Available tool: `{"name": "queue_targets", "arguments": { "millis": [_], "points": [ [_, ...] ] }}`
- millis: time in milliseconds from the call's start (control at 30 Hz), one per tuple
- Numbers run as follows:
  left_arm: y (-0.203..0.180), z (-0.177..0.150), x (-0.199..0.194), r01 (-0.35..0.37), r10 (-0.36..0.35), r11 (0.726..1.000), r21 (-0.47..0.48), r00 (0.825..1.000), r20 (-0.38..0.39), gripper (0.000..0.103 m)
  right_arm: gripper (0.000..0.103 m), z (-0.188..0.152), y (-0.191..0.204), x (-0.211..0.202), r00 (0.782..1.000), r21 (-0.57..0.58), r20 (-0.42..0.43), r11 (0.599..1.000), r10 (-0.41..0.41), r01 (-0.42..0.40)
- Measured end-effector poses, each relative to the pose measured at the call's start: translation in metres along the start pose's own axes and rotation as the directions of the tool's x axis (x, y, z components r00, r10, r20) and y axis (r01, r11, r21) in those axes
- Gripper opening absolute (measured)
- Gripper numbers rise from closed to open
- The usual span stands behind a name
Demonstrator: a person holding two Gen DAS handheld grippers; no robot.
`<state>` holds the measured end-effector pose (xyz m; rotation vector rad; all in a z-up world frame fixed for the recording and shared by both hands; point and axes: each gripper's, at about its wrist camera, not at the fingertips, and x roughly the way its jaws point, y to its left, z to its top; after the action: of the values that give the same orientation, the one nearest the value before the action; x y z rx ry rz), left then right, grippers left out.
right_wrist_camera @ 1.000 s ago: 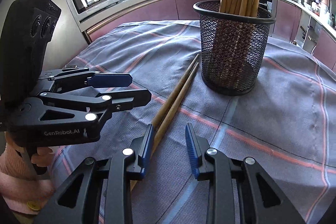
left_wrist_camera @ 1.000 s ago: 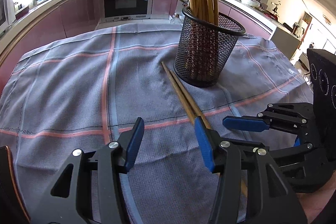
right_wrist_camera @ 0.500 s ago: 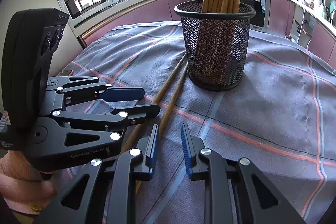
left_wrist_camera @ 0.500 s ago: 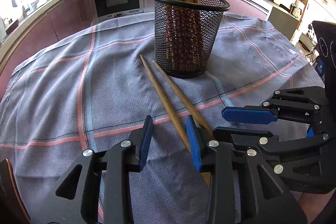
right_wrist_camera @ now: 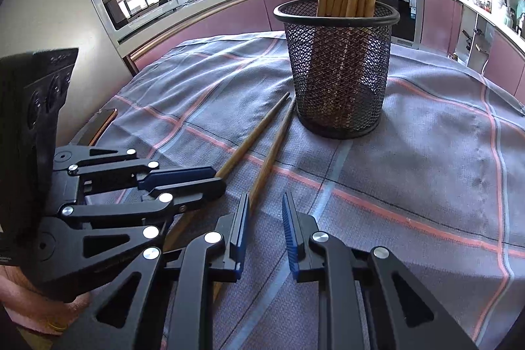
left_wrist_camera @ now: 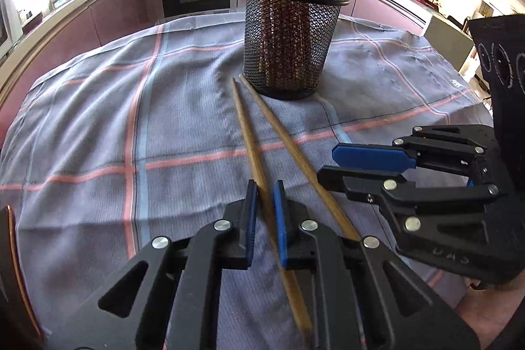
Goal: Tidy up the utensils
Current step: 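Lower the right gripper onto a chopstick and close on it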
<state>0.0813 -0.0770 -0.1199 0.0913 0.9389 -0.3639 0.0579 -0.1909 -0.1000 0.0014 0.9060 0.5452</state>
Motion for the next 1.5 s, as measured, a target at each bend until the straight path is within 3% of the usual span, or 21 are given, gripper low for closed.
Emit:
{"name": "queue_targets", "arguments": {
  "millis": [133,233,1033,1500],
  "points": [
    [0.002,-0.006,-0.006,-0.003,0.003,1.000,-0.011,1.000,-0.003,0.011,0.020,0.001,0.001,0.000,1.000,0.003,0.002,1.000,0.011,-0.011],
    [0.005,-0.005,-0.008,-0.010,0.010,1.000,-0.012,1.000,0.009,0.026,0.021,0.002,0.002,0.003,1.000,0.005,0.002,1.000,0.011,-0.011],
    [0.019,0.015,0.010,-0.041,0.041,0.999,-0.016,0.999,0.008,0.021,0.020,0.028,0.001,0.028,1.000,0.006,0.002,1.000,-0.029,0.029],
    [0.018,0.018,0.013,-0.046,0.047,0.998,-0.029,0.999,0.007,0.020,0.009,0.032,0.005,0.034,0.999,0.008,-0.006,0.999,-0.031,0.031]
  ]
}}
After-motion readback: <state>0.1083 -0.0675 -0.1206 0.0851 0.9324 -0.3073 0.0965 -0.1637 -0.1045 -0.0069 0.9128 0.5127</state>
